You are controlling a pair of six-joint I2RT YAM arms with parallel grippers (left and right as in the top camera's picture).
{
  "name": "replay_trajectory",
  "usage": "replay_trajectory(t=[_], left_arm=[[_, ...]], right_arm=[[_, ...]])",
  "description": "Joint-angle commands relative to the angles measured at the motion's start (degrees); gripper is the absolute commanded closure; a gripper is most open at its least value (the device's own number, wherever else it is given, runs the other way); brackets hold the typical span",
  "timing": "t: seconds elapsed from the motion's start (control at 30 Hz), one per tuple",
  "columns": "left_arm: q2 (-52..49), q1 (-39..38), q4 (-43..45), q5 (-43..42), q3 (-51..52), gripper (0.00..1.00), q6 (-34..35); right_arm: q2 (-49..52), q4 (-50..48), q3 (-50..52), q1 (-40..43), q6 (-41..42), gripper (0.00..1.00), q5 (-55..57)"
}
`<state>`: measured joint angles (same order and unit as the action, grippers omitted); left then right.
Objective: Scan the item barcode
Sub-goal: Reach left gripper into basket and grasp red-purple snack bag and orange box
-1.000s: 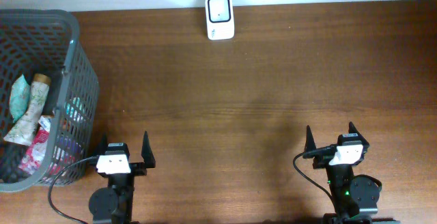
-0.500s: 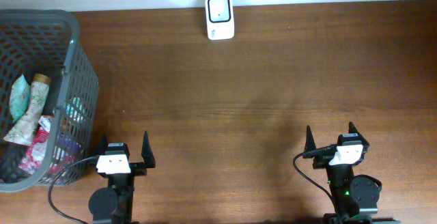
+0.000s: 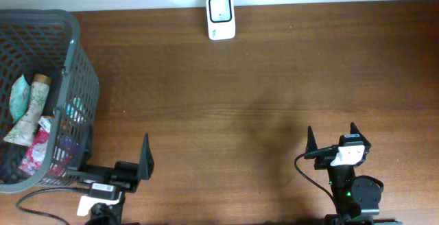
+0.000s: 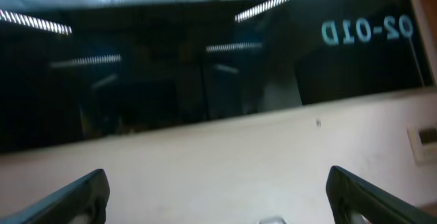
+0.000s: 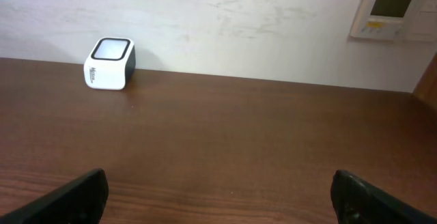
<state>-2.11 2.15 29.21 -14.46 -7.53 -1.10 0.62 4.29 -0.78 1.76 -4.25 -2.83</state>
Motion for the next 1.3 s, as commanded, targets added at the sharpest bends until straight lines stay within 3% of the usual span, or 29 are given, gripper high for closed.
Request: replay_trajectory(t=[0.0, 0.03, 0.1, 0.17, 0.23, 0.3, 0.47, 0.53, 0.67, 0.73, 0.83, 0.93, 1.0, 1.03, 1.1, 1.27], left_arm=[[-10.3, -0.1, -13.0, 4.3, -17.0, 0.01, -1.8], [-15.8, -0.1, -23.8, 5.5, -24.9, 0.01, -1.9], [-26.0, -0.1, -36.0, 0.4, -37.2, 0.01, -2.4], [-30.3, -0.1, -37.0, -0.3, -41.4, 0.01, -3.4], [-34.7, -0.1, -37.7, 5.6, -45.3, 0.01, -1.8], [-43.9, -0.1, -49.4, 6.5, -57.2, 0.01, -0.9], [-80.8, 5.4, -93.0, 6.1, -112.9, 0.01, -5.0], [-89.4, 10.8, -98.4, 6.1, -124.2, 0.01, -5.0], [-93.5, 16.9, -99.3, 9.4, -125.6, 0.01, -4.2], [-95.7, 21.5, -100.1, 17.4, -125.6, 0.01, 3.7], [-100.1, 27.3, -107.9, 17.3, -125.6, 0.01, 2.2], [-106.0, 33.0, -113.0, 16.7, -125.6, 0.01, 8.8], [-108.5, 34.1, -116.4, 10.8, -125.5, 0.01, 8.8], [-110.7, 34.1, -118.7, 11.3, -125.5, 0.01, 8.9], [-115.6, 34.1, -124.1, 22.1, -125.5, 0.01, 20.6], [-120.2, 33.6, -125.5, 21.9, -118.8, 0.01, 24.5]], right_arm=[[-0.3, 0.2, 0.5, -0.3, 0.6, 0.01, 0.5], [-0.3, 0.2, 0.5, -0.3, 0.6, 0.01, 0.5], [-0.3, 0.2, 0.5, -0.3, 0.6, 0.01, 0.5], [-0.3, 0.2, 0.5, -0.3, 0.6, 0.01, 0.5], [-0.3, 0.2, 0.5, -0.3, 0.6, 0.01, 0.5], [-0.3, 0.2, 0.5, -0.3, 0.7, 0.01, 0.5], [-0.3, 0.2, 0.5, -0.3, 0.6, 0.01, 0.5], [-0.3, 0.2, 0.5, -0.3, 0.6, 0.01, 0.5], [-0.3, 0.2, 0.5, -0.3, 0.6, 0.01, 0.5], [-0.3, 0.2, 0.5, -0.3, 0.6, 0.01, 0.5], [-0.3, 0.2, 0.5, -0.3, 0.6, 0.01, 0.5], [-0.3, 0.2, 0.5, -0.3, 0.6, 0.01, 0.5], [-0.3, 0.2, 0.5, -0.3, 0.6, 0.01, 0.5], [-0.3, 0.2, 0.5, -0.3, 0.6, 0.01, 0.5], [-0.3, 0.2, 0.5, -0.3, 0.6, 0.01, 0.5], [-0.3, 0.2, 0.5, -0.3, 0.6, 0.02, 0.5]])
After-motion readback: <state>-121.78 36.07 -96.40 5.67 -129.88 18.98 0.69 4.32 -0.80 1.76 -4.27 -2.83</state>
